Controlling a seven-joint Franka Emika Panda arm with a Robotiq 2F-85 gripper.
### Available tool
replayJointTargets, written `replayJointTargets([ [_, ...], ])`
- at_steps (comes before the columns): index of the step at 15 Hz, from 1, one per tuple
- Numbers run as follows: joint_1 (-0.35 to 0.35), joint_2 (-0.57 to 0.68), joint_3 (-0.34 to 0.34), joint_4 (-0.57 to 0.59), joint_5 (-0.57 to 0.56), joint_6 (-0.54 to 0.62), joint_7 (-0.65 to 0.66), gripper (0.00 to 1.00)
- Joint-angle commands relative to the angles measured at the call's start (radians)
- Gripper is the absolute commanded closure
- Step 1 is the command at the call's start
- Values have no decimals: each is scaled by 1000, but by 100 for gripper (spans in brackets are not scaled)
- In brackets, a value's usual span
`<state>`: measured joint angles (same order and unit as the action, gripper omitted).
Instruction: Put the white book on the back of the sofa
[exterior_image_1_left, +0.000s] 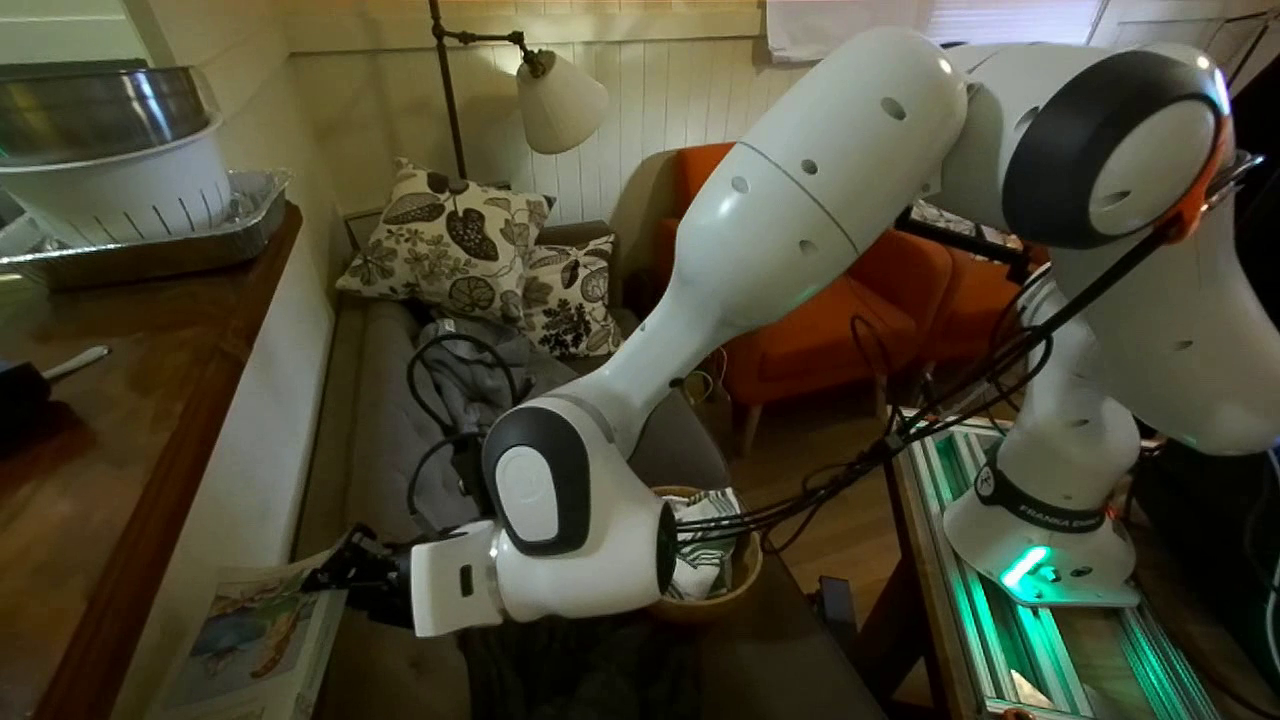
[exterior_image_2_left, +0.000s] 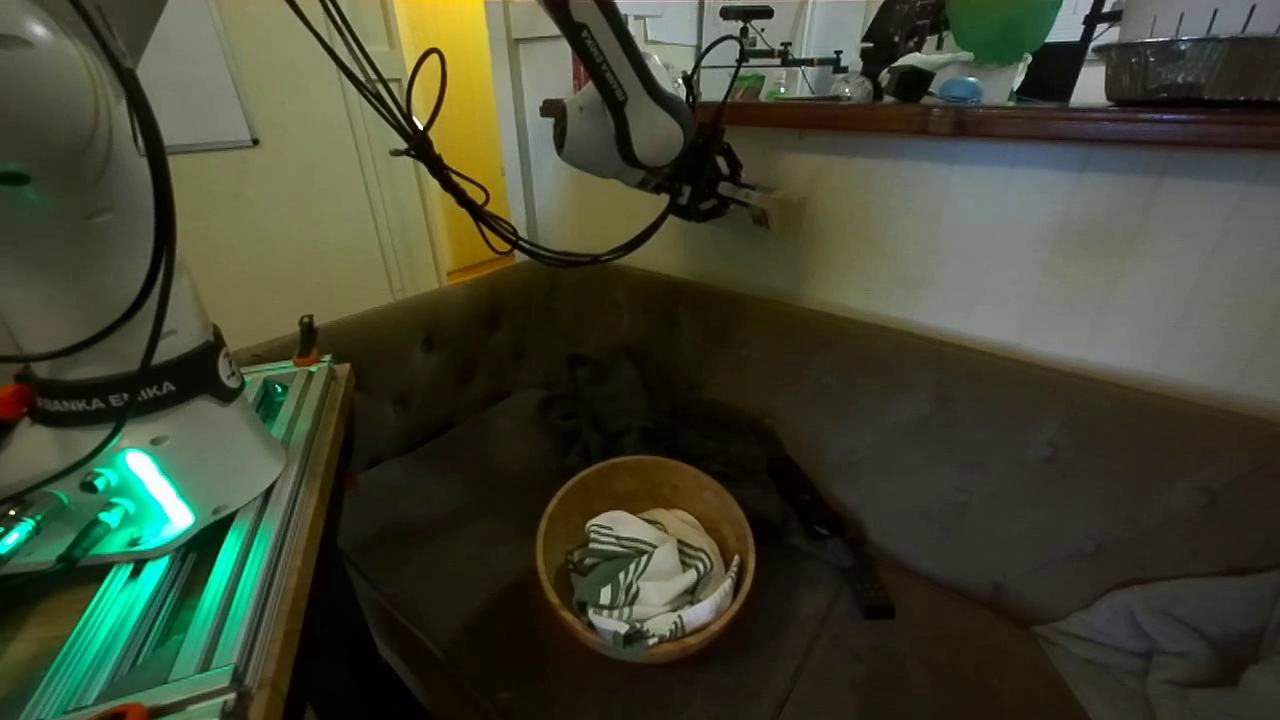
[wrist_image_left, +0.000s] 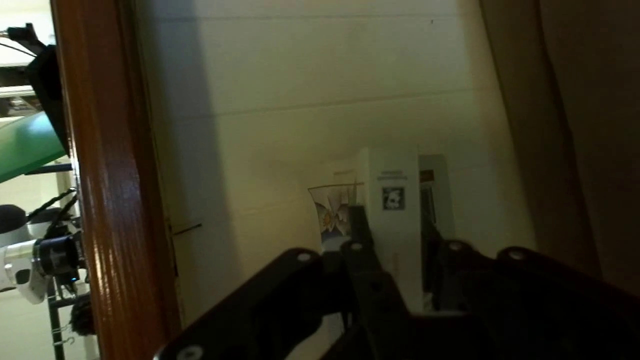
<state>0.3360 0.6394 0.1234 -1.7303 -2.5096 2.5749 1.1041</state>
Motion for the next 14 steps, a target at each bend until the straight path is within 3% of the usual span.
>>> replayJointTargets([
  [1, -88, 12, 102, -4, 2, -24, -55, 76],
  [2, -99, 14, 115, -4, 2, -23, -60, 94],
  [10, -101, 114, 115, 30, 79, -186, -296, 94],
  [14, -110, 173, 122, 62, -12, -246, -270, 94],
])
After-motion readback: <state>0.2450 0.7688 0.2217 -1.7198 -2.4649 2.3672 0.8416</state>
